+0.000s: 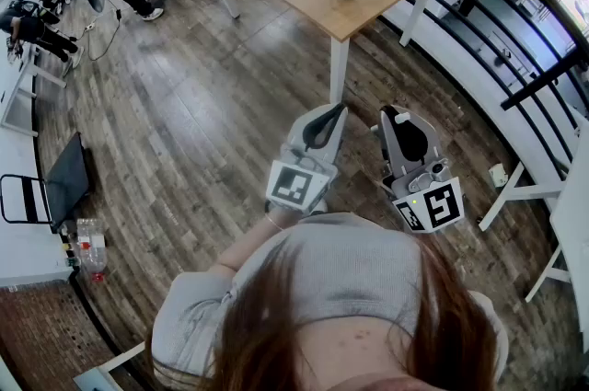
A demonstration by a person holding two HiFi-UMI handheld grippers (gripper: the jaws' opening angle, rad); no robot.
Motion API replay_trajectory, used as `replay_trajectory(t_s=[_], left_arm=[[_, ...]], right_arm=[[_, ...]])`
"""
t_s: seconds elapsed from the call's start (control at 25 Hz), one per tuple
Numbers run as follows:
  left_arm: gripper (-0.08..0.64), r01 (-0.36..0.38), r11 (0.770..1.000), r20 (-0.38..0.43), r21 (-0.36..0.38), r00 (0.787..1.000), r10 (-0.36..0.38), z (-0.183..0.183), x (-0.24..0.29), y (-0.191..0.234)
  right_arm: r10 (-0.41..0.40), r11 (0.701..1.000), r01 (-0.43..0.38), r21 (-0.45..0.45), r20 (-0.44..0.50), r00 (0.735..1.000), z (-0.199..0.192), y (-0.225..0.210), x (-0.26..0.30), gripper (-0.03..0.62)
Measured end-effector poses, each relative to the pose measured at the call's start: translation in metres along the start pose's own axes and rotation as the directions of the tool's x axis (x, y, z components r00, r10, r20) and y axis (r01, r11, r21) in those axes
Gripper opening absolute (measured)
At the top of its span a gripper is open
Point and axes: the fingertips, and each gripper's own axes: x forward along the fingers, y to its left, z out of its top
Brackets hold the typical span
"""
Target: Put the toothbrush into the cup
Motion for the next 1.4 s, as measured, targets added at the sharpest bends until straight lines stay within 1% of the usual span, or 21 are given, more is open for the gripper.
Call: replay_trajectory(t_s=[0.12,0.24,0.56,0.68,0.88,1.2,1.4], left_arm=[[0.003,0.0,1.0,-0.007,0.005,1.0,0.0,0.0,-0.004,0.0],[0.003,-0.001,0.999,-0.027,0.032,1.0,0.002,-0.001,-0.007,-0.001],[0.003,-0.013,1.0,-0.017,0.01,1.0,0.013,0.001,-0.014,-0.005],[0.003,-0.022,1.0,-0.018,0.007,1.0,0.022,0.002,-0.016,-0.003],[0.003,-0.028,1.0,-0.018,0.011,0.999,0.028,0.003,-0.016,-0.002],[0.003,-0.008,1.0,-0.018,0.009,1.0,0.008,0.002,-0.005,-0.02],[0.003,-0.02,1.0,-0.014,0.009,1.0,0.02,-0.002,-0.003,-0.033]], right_arm=[[-0.002,1.0,0.002,0.003,0.005,1.0,0.003,0.004,0.0,0.017],[0.002,1.0,-0.002,0.003,0.004,1.0,0.004,0.006,-0.001,0.017],[0.023,1.0,-0.023,-0.003,0.012,1.0,0.005,0.013,-0.003,0.017],[0.046,0.999,-0.046,-0.023,-0.01,0.999,0.002,0.017,0.0,0.017],[0.05,0.999,-0.05,0.01,-0.009,0.999,0.001,0.015,0.0,0.015],[0.04,0.999,-0.04,0.037,0.002,0.999,0.005,0.004,-0.017,0.014],[0.04,0.999,-0.04,0.031,-0.011,0.999,0.003,-0.003,-0.033,0.014]])
